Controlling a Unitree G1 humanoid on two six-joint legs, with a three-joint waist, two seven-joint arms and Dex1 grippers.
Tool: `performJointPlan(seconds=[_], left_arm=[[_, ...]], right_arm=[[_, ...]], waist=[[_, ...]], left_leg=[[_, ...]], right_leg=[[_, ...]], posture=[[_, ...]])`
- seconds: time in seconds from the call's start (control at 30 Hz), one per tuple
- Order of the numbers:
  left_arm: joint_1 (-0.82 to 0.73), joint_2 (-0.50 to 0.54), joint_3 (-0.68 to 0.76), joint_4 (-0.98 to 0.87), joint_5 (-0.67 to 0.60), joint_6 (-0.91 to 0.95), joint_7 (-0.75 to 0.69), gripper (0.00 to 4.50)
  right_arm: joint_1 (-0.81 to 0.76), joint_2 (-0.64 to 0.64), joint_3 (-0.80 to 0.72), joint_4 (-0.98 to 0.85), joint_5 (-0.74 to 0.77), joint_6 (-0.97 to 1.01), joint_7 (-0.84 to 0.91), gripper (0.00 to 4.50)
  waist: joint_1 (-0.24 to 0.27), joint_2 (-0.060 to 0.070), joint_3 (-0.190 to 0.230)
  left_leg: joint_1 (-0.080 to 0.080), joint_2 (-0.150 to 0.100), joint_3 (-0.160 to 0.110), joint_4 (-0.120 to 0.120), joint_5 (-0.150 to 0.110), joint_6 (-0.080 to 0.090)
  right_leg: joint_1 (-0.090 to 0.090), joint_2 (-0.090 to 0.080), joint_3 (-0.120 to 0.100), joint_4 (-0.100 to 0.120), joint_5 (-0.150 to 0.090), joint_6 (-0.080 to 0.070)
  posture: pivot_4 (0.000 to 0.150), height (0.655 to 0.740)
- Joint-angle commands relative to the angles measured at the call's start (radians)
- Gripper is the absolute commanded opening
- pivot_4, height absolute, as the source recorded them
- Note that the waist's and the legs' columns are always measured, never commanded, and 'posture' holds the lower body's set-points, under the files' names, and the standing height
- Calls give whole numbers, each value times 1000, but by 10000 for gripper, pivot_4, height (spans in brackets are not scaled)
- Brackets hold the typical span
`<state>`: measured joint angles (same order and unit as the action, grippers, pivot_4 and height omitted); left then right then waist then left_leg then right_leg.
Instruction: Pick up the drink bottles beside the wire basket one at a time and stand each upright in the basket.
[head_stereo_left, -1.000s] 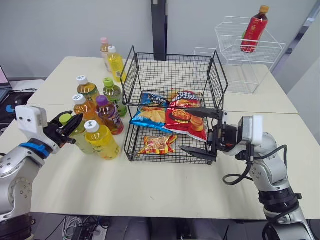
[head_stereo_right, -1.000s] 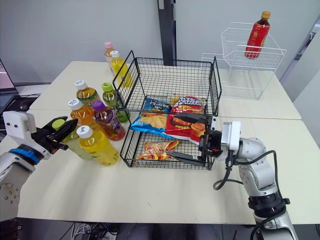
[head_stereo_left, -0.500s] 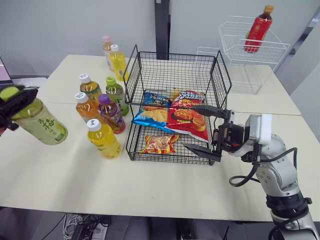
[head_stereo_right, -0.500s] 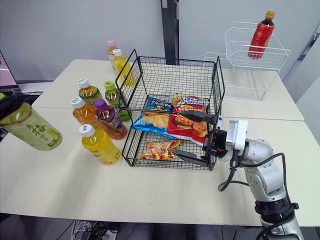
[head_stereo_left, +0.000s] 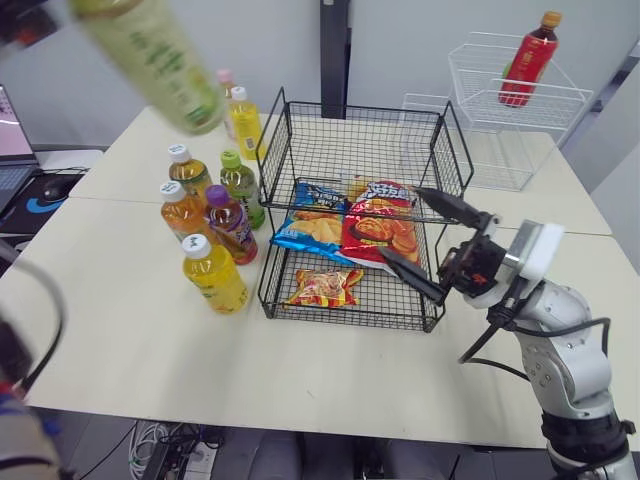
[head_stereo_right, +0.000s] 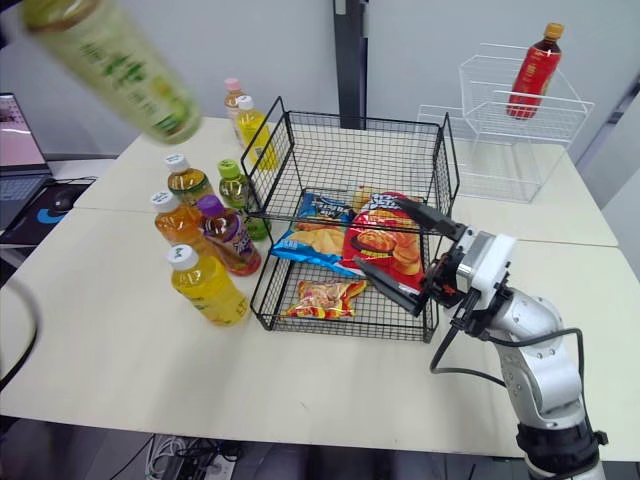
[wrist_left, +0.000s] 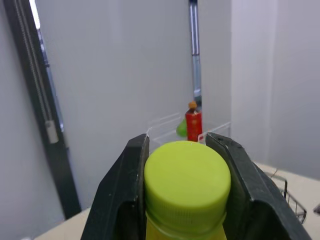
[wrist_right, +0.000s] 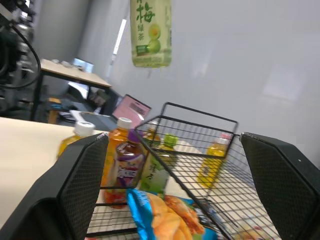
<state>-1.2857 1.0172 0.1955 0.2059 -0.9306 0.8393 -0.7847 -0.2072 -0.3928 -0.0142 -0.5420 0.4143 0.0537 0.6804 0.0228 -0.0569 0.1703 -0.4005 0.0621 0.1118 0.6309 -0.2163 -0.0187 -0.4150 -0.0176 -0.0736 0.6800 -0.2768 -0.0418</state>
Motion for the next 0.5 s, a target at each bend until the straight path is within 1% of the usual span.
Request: performJointPlan(seconds=[0.03, 0.13, 0.27, 0.4, 0.5], left_arm=[[-156, -131, -76, 125, 120, -121, -77, 13821], [-217, -294, -124, 259, 222, -237, -103, 13821], [-280, -438, -147, 420, 325, -354, -130, 13821], [-380, -596, -174, 691, 447, -487, -138, 13821], [-423, -667, -177, 826, 520, -576, -144, 13821]], right_arm=[[46, 32, -17, -97, -85, 18, -142, 45000], [86, 81, 9, -121, -194, 3, -244, 45000], [111, 116, 47, -124, -291, -31, -304, 45000], [115, 138, 58, -115, -326, -47, -335, 45000], [125, 144, 65, -116, -340, -59, -345, 45000]], waist=[[-1, 0, 0], [-8, 0, 0], [-26, 1, 1], [-30, 1, 1], [-31, 1, 2]], left_leg=[[0, 0, 0, 0, 1, -1], [0, 0, 1, 0, 2, -4], [0, 0, 1, 0, 3, -5], [-2, 0, 2, 0, 4, -7], [-2, -1, 2, -1, 4, -7]], right_leg=[[0, 0, 0, 0, 0, 0], [0, 0, 1, 0, 0, 0], [-2, 0, 2, 1, 0, 0], [-5, 1, 3, 2, 0, 0], [-5, 1, 4, 1, 0, 0]], posture=[[1500, 7400], [1500, 7400], [1500, 7400], [1500, 7400], [1500, 7400]])
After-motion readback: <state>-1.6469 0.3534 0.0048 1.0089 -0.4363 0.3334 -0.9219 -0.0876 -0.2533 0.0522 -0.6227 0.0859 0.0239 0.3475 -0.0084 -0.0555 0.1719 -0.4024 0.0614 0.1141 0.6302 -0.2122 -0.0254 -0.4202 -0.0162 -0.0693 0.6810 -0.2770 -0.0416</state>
